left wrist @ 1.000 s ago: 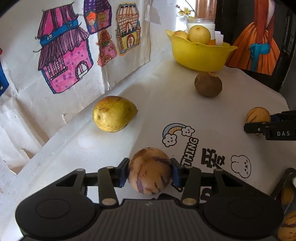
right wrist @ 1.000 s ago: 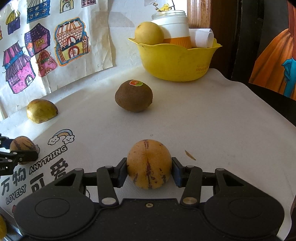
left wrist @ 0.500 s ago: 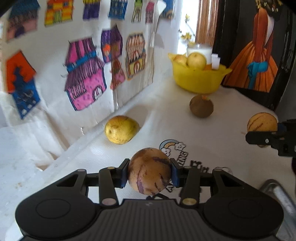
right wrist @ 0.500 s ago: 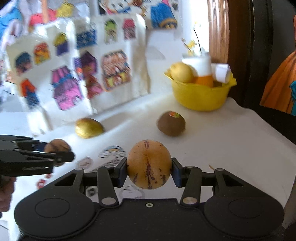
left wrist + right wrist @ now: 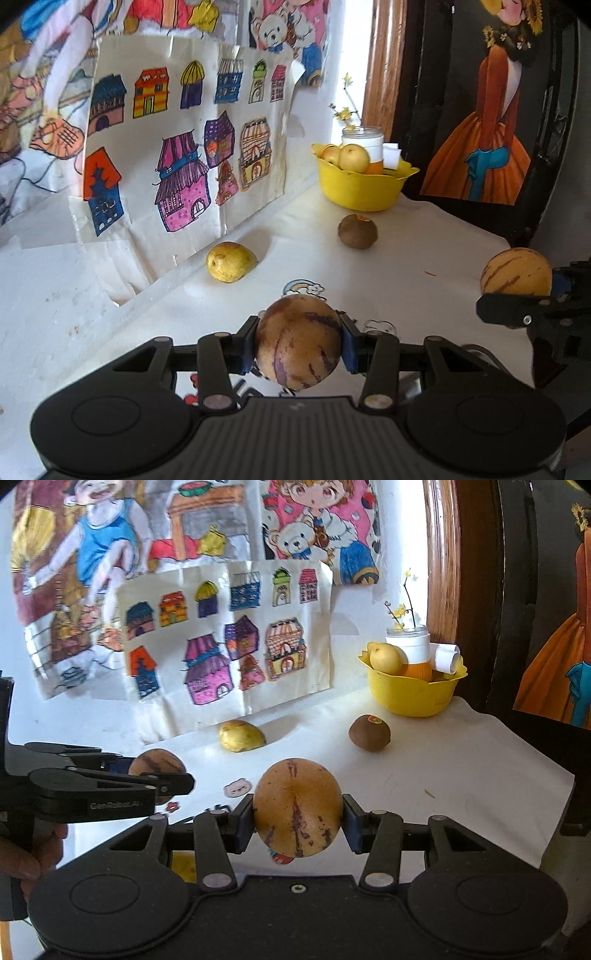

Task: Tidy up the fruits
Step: 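Carry the pepino with the left tool while the right tool carries its pepino over the tray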

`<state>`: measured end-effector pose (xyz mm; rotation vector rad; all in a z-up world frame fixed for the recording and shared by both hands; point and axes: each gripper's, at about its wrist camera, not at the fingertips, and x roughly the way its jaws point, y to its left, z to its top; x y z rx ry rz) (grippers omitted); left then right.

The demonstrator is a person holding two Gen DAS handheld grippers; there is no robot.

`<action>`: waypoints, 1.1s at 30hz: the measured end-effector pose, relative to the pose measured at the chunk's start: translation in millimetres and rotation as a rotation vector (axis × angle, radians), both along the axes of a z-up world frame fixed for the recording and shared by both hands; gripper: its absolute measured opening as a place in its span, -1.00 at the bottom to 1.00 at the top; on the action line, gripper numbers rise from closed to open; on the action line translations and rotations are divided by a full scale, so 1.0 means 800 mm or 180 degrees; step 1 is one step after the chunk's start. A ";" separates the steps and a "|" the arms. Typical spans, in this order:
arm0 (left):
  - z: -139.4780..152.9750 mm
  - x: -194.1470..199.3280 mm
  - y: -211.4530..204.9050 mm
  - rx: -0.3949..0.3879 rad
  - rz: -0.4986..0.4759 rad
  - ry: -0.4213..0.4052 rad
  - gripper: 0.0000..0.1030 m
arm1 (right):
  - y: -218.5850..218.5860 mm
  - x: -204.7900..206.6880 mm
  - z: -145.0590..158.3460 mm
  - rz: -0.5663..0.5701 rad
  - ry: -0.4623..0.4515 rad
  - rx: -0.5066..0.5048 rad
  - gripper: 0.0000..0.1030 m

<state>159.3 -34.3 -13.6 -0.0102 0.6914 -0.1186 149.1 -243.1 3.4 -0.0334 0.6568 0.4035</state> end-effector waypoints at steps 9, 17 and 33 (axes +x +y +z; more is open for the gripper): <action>0.019 -0.062 -0.020 -0.0023 -0.0036 -0.0116 -0.07 | -0.004 -0.058 0.020 0.0020 -0.0124 0.0043 -0.04; 0.029 -0.108 -0.031 -0.0031 -0.0051 -0.0193 -0.07 | -0.010 -0.108 0.029 0.0009 -0.0194 0.0063 -0.04; 0.031 -0.161 -0.038 -0.0038 -0.0082 -0.0227 -0.07 | -0.016 -0.165 0.032 -0.0028 -0.0230 0.0118 -0.04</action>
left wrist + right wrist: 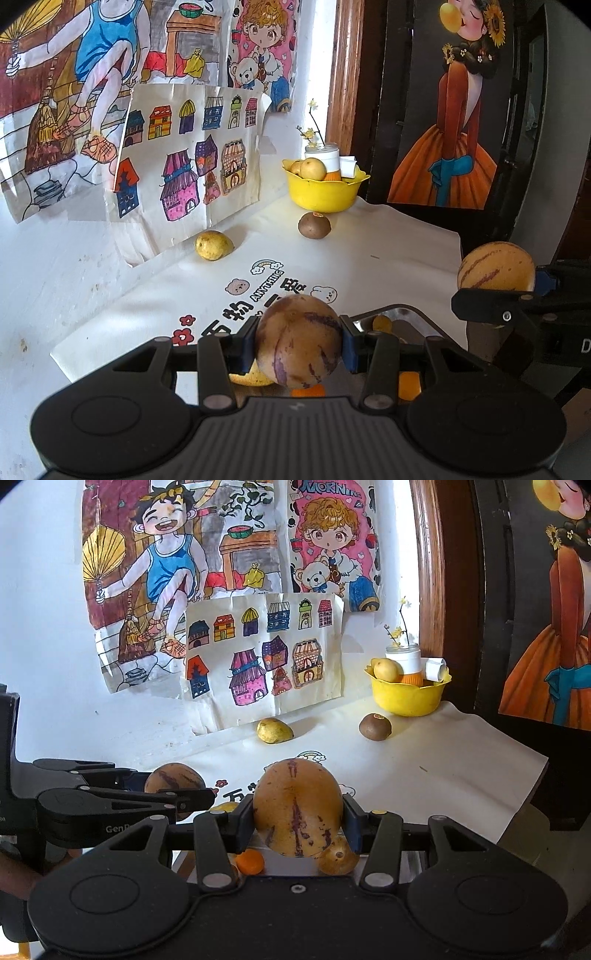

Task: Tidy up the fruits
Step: 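Carry the pepino with the left tool while the right tool carries its pepino over the tray, then lower the pepino into the tray and open the left tool while the right tool releases its pepino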

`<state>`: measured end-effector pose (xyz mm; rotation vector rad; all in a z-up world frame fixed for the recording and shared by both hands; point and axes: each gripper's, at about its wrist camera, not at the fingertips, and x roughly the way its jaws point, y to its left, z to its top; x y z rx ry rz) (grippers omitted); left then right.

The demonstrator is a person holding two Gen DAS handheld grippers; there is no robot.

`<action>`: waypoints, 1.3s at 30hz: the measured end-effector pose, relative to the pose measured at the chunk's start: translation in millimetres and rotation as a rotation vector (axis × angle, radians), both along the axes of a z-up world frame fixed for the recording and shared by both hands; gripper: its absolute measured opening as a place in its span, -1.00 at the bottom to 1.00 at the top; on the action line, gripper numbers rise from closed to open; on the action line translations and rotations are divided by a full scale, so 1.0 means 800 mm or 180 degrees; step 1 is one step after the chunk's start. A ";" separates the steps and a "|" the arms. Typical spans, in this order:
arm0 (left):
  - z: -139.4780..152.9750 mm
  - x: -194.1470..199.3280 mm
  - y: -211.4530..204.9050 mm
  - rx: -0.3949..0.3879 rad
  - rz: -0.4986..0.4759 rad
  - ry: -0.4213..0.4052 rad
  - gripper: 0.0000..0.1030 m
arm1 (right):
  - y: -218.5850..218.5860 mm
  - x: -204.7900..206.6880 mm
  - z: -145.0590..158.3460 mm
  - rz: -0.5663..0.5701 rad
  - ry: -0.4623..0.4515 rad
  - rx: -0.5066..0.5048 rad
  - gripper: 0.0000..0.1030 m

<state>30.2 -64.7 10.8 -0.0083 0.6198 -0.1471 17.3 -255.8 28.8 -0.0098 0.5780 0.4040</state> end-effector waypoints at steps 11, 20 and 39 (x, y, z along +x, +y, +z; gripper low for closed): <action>-0.015 -0.010 0.007 -0.0063 0.0066 0.0039 -0.07 | 0.002 -0.008 -0.012 0.0018 0.0060 -0.0012 -0.04; -0.053 -0.024 0.010 -0.0132 0.0143 0.0178 -0.07 | 0.006 -0.006 -0.049 0.0070 0.0291 -0.0045 -0.04; -0.100 -0.027 0.002 -0.0164 0.0134 0.0428 -0.07 | 0.016 0.010 -0.115 0.0204 0.0691 -0.0062 -0.04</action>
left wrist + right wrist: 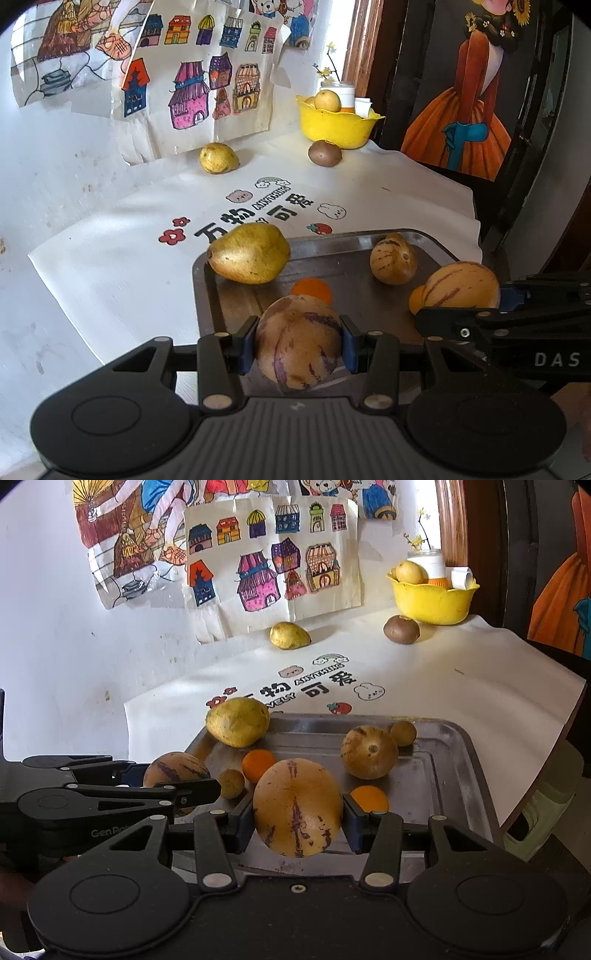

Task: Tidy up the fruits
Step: 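Lower the pepino into the tray and open the left tool while the right tool releases its pepino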

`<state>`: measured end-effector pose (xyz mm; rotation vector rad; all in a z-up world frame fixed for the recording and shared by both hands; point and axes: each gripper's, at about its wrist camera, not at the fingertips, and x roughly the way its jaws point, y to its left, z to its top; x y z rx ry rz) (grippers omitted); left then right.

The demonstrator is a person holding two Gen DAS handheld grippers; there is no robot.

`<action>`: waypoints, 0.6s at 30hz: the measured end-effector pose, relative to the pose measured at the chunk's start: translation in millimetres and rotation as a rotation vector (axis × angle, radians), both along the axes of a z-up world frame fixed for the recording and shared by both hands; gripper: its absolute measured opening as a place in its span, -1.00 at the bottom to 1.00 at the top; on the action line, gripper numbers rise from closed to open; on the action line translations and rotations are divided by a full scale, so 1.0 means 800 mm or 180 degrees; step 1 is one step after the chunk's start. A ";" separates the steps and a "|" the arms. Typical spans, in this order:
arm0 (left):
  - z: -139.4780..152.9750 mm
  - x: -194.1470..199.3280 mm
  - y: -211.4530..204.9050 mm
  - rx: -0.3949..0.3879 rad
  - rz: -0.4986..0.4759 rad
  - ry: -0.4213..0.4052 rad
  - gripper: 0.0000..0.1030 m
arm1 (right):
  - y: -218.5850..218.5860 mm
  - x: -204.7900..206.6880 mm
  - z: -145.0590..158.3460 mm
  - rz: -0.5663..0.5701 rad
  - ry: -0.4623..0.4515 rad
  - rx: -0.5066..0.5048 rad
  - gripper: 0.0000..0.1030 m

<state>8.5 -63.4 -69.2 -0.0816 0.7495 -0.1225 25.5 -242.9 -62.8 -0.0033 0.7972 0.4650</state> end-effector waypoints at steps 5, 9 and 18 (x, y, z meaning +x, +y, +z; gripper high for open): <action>-0.006 0.000 -0.002 0.0007 -0.0012 0.0052 -0.07 | -0.003 0.003 -0.005 -0.0012 0.0033 -0.0005 -0.04; -0.011 0.005 -0.001 0.0011 0.0007 0.0077 -0.07 | -0.004 0.005 -0.011 -0.0032 0.0073 -0.0014 -0.04; -0.023 0.017 0.006 -0.0023 0.0064 0.0143 -0.07 | -0.001 0.011 -0.023 -0.0042 0.0156 -0.0043 -0.04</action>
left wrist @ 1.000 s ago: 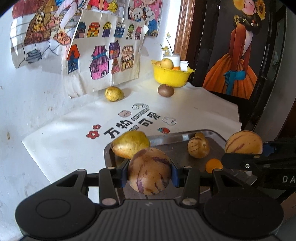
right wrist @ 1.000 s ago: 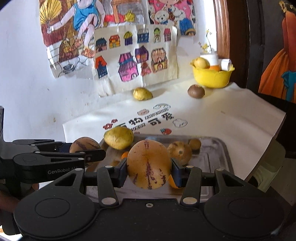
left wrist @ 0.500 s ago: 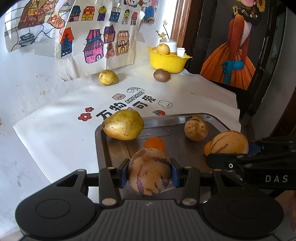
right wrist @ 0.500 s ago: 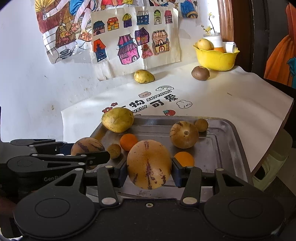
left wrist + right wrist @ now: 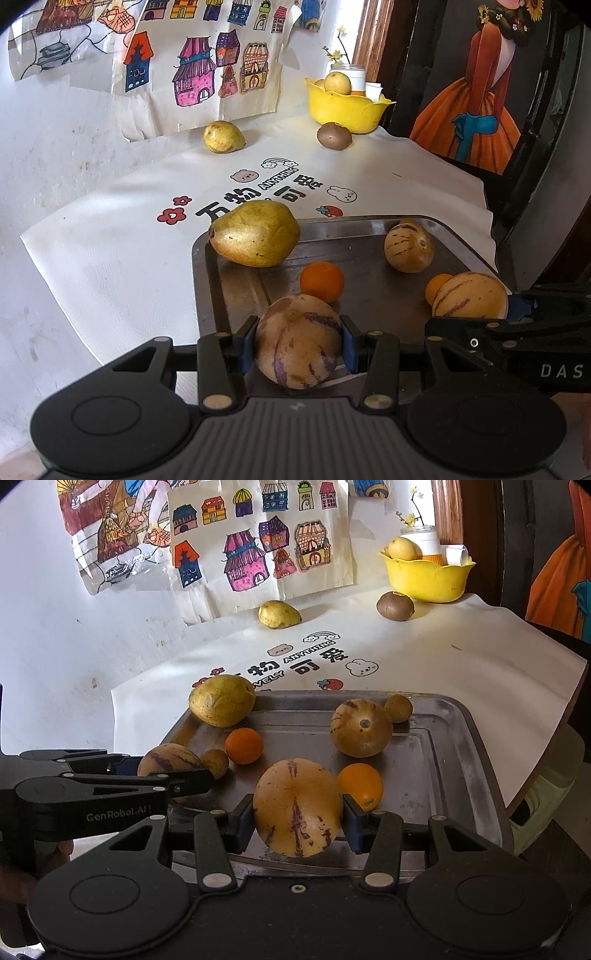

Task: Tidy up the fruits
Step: 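Lower the pepino into the tray and open the left tool while the right tool releases its pepino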

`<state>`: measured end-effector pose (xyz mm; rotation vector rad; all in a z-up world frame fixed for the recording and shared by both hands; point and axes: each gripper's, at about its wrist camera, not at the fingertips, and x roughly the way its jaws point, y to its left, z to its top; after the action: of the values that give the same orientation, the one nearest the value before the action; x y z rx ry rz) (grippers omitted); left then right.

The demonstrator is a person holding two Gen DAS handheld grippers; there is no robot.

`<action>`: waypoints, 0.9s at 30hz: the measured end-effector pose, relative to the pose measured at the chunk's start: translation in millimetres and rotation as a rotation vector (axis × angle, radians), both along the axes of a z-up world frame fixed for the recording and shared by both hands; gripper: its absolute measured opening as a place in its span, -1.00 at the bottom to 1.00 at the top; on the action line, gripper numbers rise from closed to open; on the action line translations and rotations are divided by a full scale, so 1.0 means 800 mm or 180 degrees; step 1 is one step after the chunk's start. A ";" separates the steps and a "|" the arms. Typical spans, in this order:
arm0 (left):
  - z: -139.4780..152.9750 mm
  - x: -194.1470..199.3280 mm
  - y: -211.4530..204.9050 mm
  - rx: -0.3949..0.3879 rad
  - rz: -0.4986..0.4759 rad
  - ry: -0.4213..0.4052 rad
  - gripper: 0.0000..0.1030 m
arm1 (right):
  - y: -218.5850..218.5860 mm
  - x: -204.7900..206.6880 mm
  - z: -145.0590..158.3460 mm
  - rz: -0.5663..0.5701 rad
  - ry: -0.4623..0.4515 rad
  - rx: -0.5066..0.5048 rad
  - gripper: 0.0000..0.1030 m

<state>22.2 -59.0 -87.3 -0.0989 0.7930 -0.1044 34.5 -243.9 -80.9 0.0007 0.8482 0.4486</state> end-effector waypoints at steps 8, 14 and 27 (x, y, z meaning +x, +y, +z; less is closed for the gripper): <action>-0.002 0.005 -0.002 0.0008 0.0018 0.0001 -0.06 | 0.006 0.007 -0.010 0.0029 0.0040 -0.0034 -0.04; -0.005 0.011 -0.002 0.0027 0.0055 -0.0022 -0.06 | 0.003 0.018 -0.014 -0.0046 -0.0056 -0.0208 -0.04; -0.011 0.014 -0.003 0.0067 0.0067 0.0004 -0.03 | -0.001 0.022 -0.029 -0.0086 -0.0004 -0.0247 -0.02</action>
<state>33.0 -61.5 -95.9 -0.0875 0.7940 -0.0759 52.3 -245.0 -103.9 -0.0598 0.8630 0.3902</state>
